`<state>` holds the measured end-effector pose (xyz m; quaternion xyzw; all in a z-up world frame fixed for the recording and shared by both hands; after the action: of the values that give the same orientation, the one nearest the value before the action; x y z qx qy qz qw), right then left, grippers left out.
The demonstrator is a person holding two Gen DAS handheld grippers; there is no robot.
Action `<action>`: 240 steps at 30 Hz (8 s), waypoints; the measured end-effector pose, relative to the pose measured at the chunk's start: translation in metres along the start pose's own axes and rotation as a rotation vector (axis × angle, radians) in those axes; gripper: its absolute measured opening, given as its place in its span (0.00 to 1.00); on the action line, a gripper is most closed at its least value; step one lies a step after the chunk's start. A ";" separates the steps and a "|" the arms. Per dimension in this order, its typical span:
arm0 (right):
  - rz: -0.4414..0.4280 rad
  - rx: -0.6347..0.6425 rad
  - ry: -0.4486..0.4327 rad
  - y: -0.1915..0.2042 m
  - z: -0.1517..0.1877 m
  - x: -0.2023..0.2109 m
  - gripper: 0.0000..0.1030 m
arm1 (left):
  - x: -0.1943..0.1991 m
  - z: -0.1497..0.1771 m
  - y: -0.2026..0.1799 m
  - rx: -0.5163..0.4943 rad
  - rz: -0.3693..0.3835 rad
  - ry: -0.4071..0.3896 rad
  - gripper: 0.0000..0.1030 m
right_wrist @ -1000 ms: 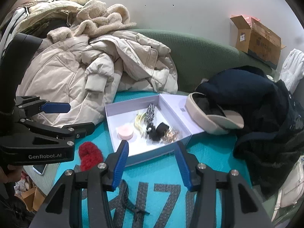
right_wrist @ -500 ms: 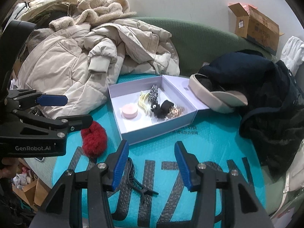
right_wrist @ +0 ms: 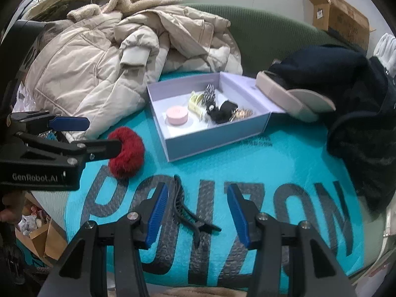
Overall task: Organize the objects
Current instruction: 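Withdraw both tools from the box back toward the red scrunchie and black strap, then grasp the red fuzzy scrunchie with the left tool while the right tool grasps the black claw clip, then carry the red scrunchie and black claw clip into the lavender box with both tools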
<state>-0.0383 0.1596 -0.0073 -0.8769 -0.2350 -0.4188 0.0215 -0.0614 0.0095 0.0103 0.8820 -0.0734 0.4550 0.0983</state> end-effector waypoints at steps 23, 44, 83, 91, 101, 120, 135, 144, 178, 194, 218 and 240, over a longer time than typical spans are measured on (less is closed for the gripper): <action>-0.010 -0.011 0.148 -0.007 0.034 -0.055 0.58 | -0.077 0.038 0.032 0.115 0.064 0.077 0.79; 0.081 -0.038 0.170 -0.008 0.040 -0.077 0.45 | -0.129 0.028 0.033 0.052 0.018 0.080 0.77; 0.074 -0.006 0.155 0.002 0.044 -0.071 0.53 | -0.071 0.062 -0.037 -0.117 0.025 0.076 0.66; 0.056 -0.004 0.188 0.005 0.038 -0.084 0.53 | -0.086 0.069 -0.023 -0.063 0.051 0.107 0.67; 0.051 0.019 0.167 0.008 0.042 -0.080 0.19 | -0.092 0.067 -0.030 -0.091 0.042 0.088 0.46; -0.027 -0.065 0.118 -0.006 0.049 -0.047 0.18 | -0.058 0.056 -0.039 -0.096 0.053 0.058 0.30; -0.004 -0.056 0.039 -0.009 0.040 0.008 0.18 | -0.017 0.035 -0.049 -0.116 0.011 0.045 0.31; -0.015 -0.029 -0.008 -0.012 0.023 0.035 0.18 | -0.004 0.008 -0.056 -0.144 0.002 0.041 0.31; -0.044 -0.003 -0.111 -0.041 -0.081 0.009 0.18 | -0.042 -0.108 -0.041 -0.189 0.036 -0.015 0.31; -0.091 0.038 -0.133 -0.047 -0.142 -0.043 0.18 | -0.097 -0.148 0.006 -0.135 -0.020 -0.001 0.31; -0.166 0.155 -0.077 -0.026 -0.186 -0.110 0.18 | -0.164 -0.168 0.049 -0.087 -0.103 0.041 0.31; -0.182 0.144 0.000 -0.029 -0.180 -0.183 0.18 | -0.232 -0.174 0.072 -0.095 -0.147 0.092 0.31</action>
<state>-0.2794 0.0709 -0.0311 -0.8480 -0.3430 -0.4013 0.0461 -0.3477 -0.0095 -0.0735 0.8577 -0.0255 0.4824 0.1762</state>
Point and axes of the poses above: each gripper's, at about its wrist camera, not at the fingertips, and x roughly against the way its jaws point, y to its left, z to its underside, the point moved 1 cm from there along -x, roughly the way its jaws point, and after that the axes turned 14 degrees about -x, right-handed, at the moved point
